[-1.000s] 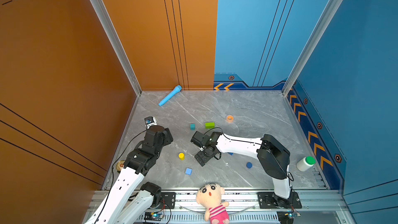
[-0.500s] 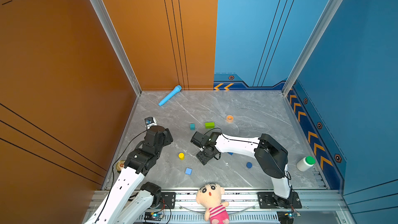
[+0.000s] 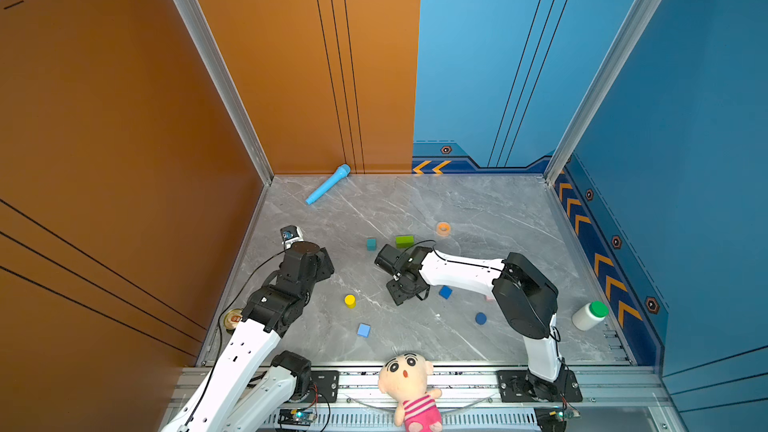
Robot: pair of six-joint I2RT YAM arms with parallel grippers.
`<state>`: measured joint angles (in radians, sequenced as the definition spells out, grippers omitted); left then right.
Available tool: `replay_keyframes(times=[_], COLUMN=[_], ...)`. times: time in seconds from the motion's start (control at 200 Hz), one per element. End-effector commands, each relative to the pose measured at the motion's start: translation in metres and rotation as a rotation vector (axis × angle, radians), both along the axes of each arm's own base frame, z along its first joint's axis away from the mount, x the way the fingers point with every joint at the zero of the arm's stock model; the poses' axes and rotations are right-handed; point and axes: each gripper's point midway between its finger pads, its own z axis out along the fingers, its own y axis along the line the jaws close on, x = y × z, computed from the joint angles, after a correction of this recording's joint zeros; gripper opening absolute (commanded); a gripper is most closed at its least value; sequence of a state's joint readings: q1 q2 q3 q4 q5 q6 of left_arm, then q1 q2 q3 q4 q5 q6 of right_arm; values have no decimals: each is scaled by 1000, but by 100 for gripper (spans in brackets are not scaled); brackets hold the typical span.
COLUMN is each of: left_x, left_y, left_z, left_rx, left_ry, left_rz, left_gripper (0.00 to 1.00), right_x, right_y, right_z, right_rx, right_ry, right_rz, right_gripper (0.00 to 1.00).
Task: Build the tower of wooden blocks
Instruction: 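Close the right gripper on the tan wooden block, then lift the tan block with the right gripper toward the green block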
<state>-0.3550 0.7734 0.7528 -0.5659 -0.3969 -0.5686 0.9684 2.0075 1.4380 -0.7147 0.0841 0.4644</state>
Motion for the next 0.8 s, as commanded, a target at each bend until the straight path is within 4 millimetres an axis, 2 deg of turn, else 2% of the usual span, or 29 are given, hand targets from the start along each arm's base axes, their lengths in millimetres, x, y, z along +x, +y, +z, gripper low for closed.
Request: replay_keyframes(times=[0.0,0.38,0.666,0.676,0.696,0.791], left_x=[1,8,12,12,12,13], left_y=[1,3,6,6,6,7], left_z=[-7,-11,-15,-15,-16,-17], left_rx=[22,11,-6,-6,-7,-11], left_ry=[14,18,24,23,24,24], left_rz=[1,-1,2,2,3,6], left_gripper=[73,73,73,73,73,73], right_x=[22,66,84,84,85,89], right_y=[-5,-11,-11,-11,-11,-10], right_z=[17,27,32,23,19,17], right_rx=[15,70,99,83,78,79], right_ry=[-62,-119,-145,-137,-133,-137], right_rz=[-133,-342,-424,-425,-430,-445], right_gripper=[47,47,50,50,50,50])
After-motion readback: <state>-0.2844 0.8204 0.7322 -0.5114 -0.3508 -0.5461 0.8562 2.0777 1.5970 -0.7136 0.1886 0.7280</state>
